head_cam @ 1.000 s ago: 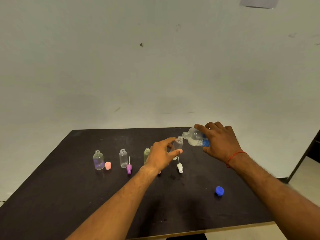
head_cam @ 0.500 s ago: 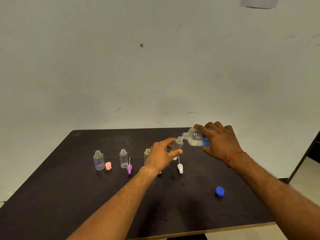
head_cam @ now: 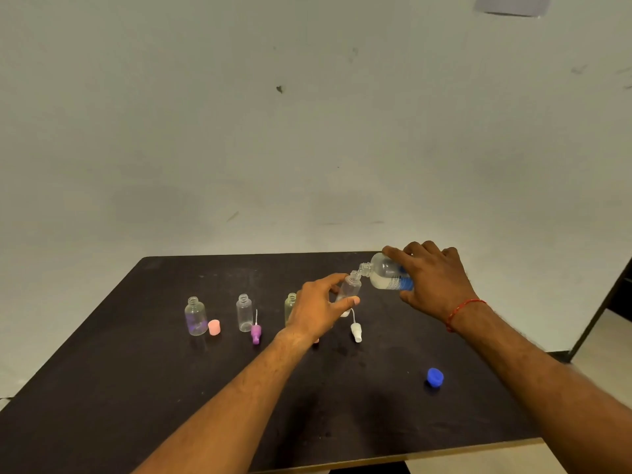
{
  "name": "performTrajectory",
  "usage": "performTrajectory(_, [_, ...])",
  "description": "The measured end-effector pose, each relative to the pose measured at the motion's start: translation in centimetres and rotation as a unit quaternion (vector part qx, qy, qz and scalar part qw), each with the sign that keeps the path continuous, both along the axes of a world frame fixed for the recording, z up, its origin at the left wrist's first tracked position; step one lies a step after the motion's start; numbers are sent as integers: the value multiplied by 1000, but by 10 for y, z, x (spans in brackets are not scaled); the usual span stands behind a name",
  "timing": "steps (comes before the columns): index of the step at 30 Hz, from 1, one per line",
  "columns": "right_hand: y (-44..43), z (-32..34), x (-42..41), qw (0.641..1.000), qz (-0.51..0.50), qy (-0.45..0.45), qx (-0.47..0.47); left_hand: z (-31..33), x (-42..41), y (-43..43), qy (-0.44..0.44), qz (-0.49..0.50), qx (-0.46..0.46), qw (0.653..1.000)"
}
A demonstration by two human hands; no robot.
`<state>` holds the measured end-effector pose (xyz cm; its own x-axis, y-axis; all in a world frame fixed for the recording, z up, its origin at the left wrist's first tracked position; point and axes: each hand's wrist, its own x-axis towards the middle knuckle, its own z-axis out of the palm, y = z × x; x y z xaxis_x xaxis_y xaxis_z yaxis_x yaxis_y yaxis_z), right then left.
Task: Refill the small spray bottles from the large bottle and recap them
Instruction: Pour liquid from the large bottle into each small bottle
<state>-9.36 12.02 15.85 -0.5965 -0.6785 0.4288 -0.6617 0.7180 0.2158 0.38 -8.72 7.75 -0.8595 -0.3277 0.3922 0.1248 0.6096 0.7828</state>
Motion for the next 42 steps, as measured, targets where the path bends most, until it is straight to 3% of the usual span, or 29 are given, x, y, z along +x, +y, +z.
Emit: performTrajectory(42, [0,0,-2,1000,-1,12,5,0,0,2,5,-2,4,1000])
